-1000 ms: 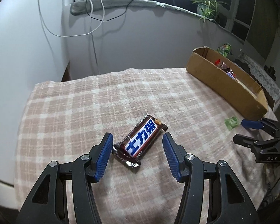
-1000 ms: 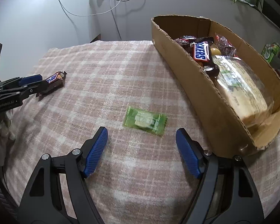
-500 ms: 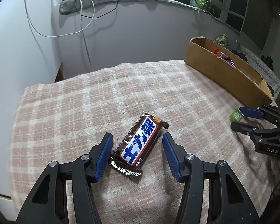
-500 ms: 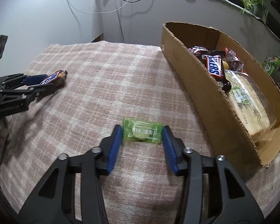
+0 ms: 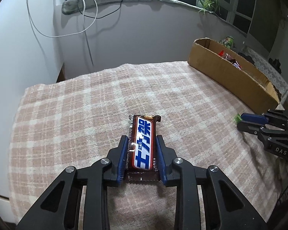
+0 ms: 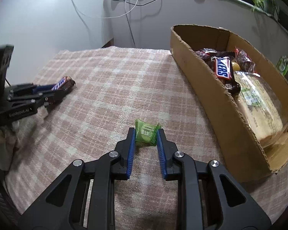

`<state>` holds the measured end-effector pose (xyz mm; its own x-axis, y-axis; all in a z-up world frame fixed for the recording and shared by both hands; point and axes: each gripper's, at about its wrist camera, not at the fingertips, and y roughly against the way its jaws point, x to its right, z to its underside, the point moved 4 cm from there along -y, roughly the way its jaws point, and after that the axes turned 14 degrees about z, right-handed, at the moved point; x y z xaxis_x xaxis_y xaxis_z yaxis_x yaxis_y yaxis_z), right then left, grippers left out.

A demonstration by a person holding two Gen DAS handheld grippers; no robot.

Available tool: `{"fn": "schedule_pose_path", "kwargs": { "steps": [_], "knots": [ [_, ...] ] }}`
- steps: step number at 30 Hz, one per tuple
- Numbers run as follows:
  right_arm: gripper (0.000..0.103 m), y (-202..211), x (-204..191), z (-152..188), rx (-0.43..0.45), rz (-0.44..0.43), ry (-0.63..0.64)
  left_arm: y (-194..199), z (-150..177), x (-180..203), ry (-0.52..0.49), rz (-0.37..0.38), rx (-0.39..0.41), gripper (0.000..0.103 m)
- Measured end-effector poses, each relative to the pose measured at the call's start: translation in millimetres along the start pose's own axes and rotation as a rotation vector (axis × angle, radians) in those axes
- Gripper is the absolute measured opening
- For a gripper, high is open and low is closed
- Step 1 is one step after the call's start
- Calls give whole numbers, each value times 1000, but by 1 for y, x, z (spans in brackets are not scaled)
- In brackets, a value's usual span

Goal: Organize snacks
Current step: 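Grasp chocolate bar with left tool while right tool grasps small green candy, then carry chocolate bar with left tool into box while right tool carries green candy there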

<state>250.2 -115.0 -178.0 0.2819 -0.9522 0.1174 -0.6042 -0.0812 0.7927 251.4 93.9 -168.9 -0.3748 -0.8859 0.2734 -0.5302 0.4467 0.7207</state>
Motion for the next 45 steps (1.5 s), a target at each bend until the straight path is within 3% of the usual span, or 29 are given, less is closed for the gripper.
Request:
{"fn": "schedule_pose_path", "kwargs": {
  "steps": [3, 6, 9, 23, 32, 45],
  "knots": [
    [12, 4, 11, 1, 4, -50, -62, 3, 1, -2, 14, 7, 2, 27],
    [7, 5, 18, 2, 5, -46, -91, 5, 2, -3, 22, 7, 5, 27],
    [7, -4, 23, 6, -34, -47, -103, 6, 2, -3, 26, 6, 8, 27],
    [5, 9, 27, -3, 29, -83, -100, 19, -2, 7, 29, 12, 45, 27],
    [5, 46, 48, -13, 102, -112, -104, 34, -23, 51, -24, 33, 100, 27],
    [5, 80, 112, -35, 183, -83, -128, 29, -64, 127, -105, 89, 153, 27]
  ]
}}
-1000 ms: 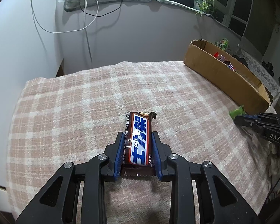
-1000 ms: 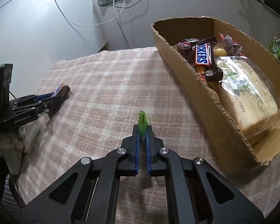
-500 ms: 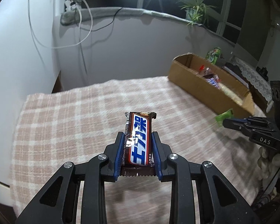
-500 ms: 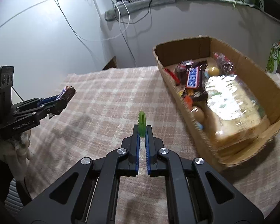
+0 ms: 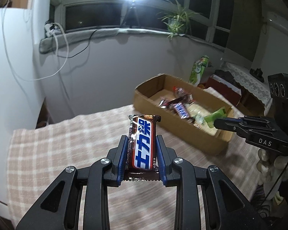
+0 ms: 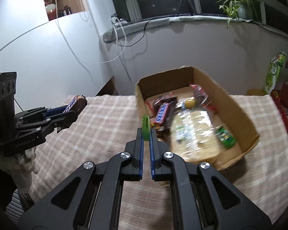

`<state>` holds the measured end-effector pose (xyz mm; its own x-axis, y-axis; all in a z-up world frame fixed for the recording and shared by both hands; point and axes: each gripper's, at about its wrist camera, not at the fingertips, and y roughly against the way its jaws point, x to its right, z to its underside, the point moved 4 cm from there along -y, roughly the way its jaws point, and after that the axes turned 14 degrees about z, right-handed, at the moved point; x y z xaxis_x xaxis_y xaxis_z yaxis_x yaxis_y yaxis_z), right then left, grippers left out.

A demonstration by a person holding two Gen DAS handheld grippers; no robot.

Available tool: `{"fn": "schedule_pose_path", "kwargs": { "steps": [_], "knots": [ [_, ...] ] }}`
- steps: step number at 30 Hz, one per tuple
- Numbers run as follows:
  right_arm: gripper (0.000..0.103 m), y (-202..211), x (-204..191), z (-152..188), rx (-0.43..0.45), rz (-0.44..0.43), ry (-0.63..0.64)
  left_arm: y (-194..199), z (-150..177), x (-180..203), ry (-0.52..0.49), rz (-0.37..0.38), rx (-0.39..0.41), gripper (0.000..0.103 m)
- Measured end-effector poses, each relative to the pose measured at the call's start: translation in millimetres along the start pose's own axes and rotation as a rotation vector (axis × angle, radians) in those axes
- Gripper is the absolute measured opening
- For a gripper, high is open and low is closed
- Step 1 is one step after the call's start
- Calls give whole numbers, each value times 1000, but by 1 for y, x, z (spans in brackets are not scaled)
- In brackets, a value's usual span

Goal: Organize snacks
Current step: 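Carry chocolate bar with left tool into box while right tool carries green candy there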

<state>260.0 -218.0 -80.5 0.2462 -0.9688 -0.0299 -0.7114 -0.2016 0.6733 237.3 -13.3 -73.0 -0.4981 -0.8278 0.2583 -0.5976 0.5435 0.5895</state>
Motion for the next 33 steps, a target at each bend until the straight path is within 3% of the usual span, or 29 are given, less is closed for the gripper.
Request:
{"fn": "schedule_pose_path", "kwargs": {
  "steps": [16, 33],
  "knots": [
    [5, -15, 68, -18, -2, 54, -10, -67, -42, 65, -56, 76, 1, 27],
    [5, -40, 86, -25, -20, 49, 3, -126, -75, 74, -64, 66, -16, 27]
  ]
}}
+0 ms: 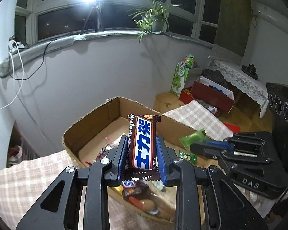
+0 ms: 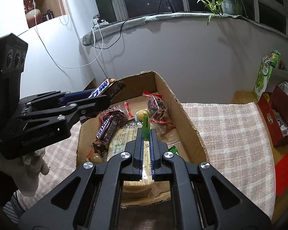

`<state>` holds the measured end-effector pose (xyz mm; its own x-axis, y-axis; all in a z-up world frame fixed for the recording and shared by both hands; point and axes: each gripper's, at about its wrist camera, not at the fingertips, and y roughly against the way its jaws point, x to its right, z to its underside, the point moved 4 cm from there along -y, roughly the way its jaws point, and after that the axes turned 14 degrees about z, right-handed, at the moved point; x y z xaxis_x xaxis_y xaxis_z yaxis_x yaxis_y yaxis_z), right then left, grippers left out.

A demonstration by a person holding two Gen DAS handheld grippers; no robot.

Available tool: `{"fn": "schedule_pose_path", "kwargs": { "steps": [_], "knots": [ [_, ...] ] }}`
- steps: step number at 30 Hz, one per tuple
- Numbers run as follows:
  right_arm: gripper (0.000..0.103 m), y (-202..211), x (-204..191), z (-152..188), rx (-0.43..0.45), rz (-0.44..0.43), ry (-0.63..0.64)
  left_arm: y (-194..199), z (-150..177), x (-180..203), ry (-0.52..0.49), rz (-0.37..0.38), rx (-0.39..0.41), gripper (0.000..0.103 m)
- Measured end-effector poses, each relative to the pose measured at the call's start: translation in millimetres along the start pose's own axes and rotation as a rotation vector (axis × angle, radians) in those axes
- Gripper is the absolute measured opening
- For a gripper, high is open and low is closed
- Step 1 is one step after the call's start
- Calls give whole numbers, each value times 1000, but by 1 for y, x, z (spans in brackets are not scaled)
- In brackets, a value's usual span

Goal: Organize snacks
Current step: 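Carry chocolate bar with left tool into box while right tool carries green candy there, then open both tools over the box and withdraw them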

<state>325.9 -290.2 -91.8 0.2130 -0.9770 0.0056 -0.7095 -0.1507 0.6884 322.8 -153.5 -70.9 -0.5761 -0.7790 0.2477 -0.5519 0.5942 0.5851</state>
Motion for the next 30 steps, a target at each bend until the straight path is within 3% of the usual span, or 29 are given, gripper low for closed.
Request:
{"fn": "schedule_pose_path", "kwargs": {
  "steps": [3, 4, 5, 7, 13, 19, 23, 30],
  "knots": [
    [8, 1, 1, -1, 5, 14, 1, -4, -1, 0, -5, -8, -4, 27],
    [15, 1, 2, -1, 7, 19, 1, -4, -1, 1, -6, -12, 0, 27],
    [29, 2, 2, -1, 8, 24, 0, -3, -2, 1, -8, -17, 4, 27],
    [49, 4, 2, -1, 17, 28, 1, -1, -3, 3, -8, -21, 11, 28],
    [51, 13, 1, -1, 35, 46, 1, 4, -6, 6, -12, -26, 20, 31],
    [60, 23, 1, 1, 45, 60, -6, 11, -6, 10, -14, -29, 30, 31],
    [67, 32, 0, 2, 60, 79, -7, 19, -7, 13, -14, -33, 43, 42],
    [77, 55, -2, 10, 99, 117, -21, 37, -4, 21, -11, -39, 73, 48]
  ]
}}
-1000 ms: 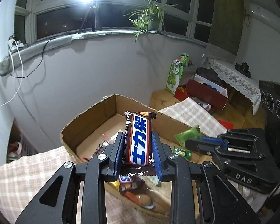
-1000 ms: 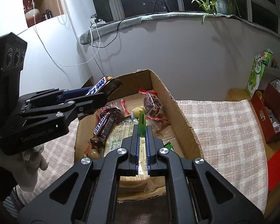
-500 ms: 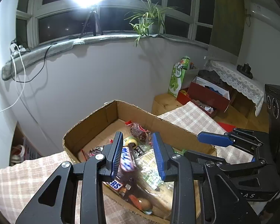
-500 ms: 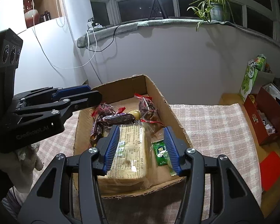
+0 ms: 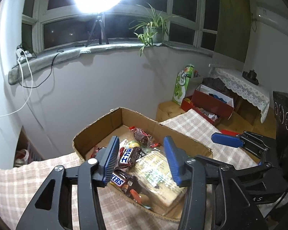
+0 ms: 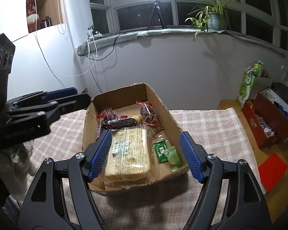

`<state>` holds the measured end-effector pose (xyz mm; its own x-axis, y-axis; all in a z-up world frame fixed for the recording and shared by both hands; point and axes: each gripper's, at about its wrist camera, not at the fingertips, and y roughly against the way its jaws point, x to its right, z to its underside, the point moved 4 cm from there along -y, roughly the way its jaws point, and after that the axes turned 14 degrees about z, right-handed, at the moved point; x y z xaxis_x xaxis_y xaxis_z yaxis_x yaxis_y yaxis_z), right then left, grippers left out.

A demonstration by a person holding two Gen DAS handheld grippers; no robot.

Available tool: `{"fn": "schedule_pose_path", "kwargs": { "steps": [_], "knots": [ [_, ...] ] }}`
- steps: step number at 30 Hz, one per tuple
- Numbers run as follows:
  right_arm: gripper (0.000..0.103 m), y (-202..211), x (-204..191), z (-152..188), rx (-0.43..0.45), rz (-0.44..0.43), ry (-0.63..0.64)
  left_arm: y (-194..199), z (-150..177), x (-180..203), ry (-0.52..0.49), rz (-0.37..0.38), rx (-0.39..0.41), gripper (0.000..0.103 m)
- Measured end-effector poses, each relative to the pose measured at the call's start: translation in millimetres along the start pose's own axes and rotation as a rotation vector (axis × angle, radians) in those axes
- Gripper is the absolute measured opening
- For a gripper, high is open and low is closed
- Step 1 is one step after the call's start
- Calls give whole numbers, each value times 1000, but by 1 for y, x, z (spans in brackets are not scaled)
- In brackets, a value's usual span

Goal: Organize snacks
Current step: 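Open both tools over the box and withdraw them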

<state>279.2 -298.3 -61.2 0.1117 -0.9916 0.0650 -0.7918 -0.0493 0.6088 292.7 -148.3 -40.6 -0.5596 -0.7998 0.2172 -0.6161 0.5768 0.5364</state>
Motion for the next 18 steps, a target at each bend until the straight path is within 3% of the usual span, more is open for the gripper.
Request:
{"fn": "schedule_pose_path", "kwargs": {
  "steps": [4, 6, 9, 12, 18],
  "knots": [
    [85, 13, 0, 7, 10, 21, -4, 13, 4, 1, 24, -3, 19, 51],
    [86, 20, 0, 11, 14, 32, -7, 20, 7, 3, 31, -12, 28, 61],
    [92, 32, 1, 16, 26, 50, -12, 31, 11, 5, 35, -32, 43, 63],
    [97, 42, -1, 20, 37, 70, -11, 42, 18, 7, 42, -55, 48, 72],
    [99, 61, -3, 27, 55, 91, -25, 62, 31, 13, 31, -114, 57, 73]
  ]
}}
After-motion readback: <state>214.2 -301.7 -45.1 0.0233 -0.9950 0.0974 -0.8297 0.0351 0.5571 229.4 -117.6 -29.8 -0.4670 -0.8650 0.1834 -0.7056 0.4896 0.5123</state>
